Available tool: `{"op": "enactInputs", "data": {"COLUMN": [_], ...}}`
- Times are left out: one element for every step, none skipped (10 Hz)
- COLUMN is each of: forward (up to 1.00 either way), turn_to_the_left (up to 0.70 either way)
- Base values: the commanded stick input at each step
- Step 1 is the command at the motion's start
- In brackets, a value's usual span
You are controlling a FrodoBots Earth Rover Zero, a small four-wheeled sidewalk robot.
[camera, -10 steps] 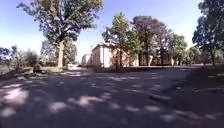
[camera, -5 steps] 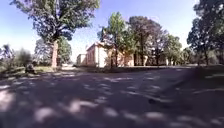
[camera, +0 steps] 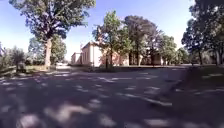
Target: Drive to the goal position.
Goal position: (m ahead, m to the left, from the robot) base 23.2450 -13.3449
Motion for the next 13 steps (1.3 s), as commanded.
{"op": "enactInputs", "data": {"forward": [0.45, 0.45, 0.45, 0.45, 0.45, 0.45, 0.45, 0.45, 0.45, 0.45, 0.45, 0.45, 0.45], "turn_to_the_left": [-0.27, -0.08, -0.03, 0.0, 0.0, 0.0, 0.0, 0.0, 0.0, 0.0, 0.0, 0.0, 0.0]}}
